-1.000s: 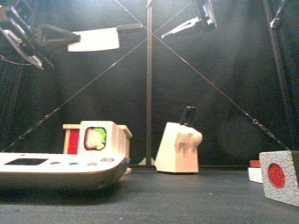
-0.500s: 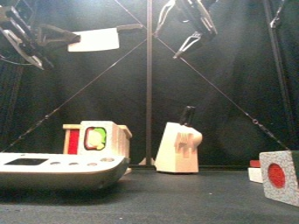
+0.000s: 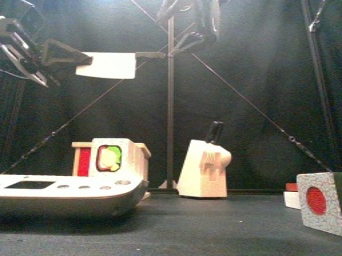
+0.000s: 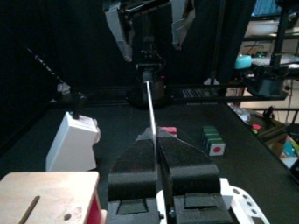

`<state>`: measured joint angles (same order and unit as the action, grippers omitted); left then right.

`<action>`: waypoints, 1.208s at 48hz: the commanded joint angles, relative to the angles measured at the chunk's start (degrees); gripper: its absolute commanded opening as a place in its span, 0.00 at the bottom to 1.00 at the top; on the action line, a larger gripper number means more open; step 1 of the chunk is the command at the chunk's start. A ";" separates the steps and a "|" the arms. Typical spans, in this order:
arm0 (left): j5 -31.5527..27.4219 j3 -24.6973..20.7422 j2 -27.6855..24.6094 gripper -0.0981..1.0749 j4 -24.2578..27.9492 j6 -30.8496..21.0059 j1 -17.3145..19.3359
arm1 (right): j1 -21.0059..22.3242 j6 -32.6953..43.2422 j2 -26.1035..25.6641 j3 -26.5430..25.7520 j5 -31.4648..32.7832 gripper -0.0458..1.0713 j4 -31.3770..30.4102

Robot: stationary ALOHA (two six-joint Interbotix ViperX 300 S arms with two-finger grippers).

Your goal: Reorient grip

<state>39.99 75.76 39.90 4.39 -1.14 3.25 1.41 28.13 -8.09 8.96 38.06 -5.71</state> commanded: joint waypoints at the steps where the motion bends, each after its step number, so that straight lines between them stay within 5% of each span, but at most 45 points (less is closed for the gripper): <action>1: -0.53 -1.67 -0.09 0.28 0.00 0.00 -0.18 | -0.62 -1.23 -1.32 1.49 -3.69 0.96 -1.23; 11: -0.88 -1.67 -0.09 0.28 0.70 0.09 -0.79 | -2.11 -1.05 -1.05 7.29 -11.60 0.96 -8.44; 25: -0.97 -1.67 -0.53 0.28 2.46 0.09 -1.67 | -2.64 -1.05 -0.18 10.46 -19.78 0.96 -11.07; 58: -0.97 -3.43 -3.69 0.28 2.81 0.26 -2.02 | -2.46 -0.97 2.11 9.84 -20.57 0.96 -10.63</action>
<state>38.76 73.92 36.39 7.12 -0.97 1.32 -1.14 27.07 -5.01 20.13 17.75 -16.52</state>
